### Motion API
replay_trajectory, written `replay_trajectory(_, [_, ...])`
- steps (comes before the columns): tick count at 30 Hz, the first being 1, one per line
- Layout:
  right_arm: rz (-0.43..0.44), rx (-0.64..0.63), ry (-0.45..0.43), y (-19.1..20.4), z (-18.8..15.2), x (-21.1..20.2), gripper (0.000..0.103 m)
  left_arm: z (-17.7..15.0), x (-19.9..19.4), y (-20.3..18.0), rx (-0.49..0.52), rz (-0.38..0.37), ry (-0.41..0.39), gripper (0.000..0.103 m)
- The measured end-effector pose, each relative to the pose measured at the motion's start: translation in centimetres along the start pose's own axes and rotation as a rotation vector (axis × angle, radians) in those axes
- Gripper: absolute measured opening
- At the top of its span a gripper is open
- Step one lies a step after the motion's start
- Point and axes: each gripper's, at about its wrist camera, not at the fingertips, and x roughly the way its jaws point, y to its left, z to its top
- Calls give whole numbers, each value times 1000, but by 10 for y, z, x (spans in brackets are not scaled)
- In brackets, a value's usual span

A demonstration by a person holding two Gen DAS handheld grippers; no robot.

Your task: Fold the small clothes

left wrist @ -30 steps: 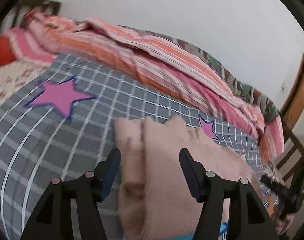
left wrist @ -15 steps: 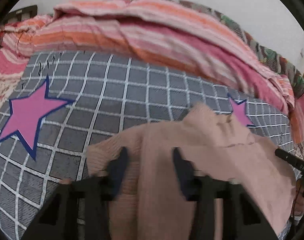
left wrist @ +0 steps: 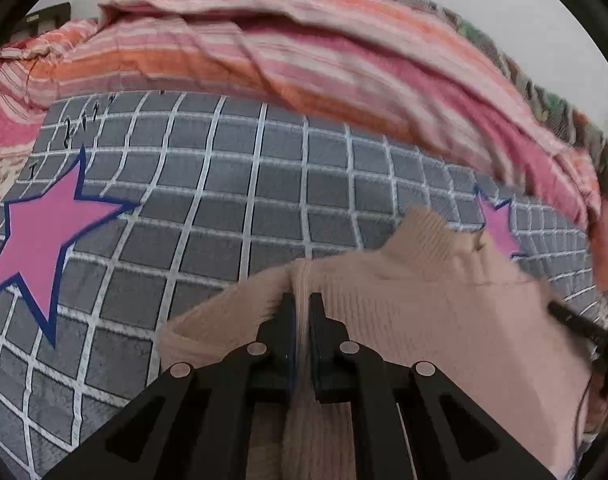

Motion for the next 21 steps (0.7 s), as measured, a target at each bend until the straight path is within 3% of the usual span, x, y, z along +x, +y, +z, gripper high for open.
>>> replay_trajectory(8, [-31,19,-24,-3,2,-15,16,-13,-12,-11,62,76,-25,20])
replay_trajectory(12, [-89,-18,-90,7,4,-43,37,-18,-19,-27,142,150,-65,27])
replay_trajectory(15, [-100,-19,-142,15,3,-62,46,-25,-33,-33,191,196,-117,35])
replay_trajectory(21, [-74,-17,-216,43,-14,-95,47,-35,-61,-21,139,197,-183,35])
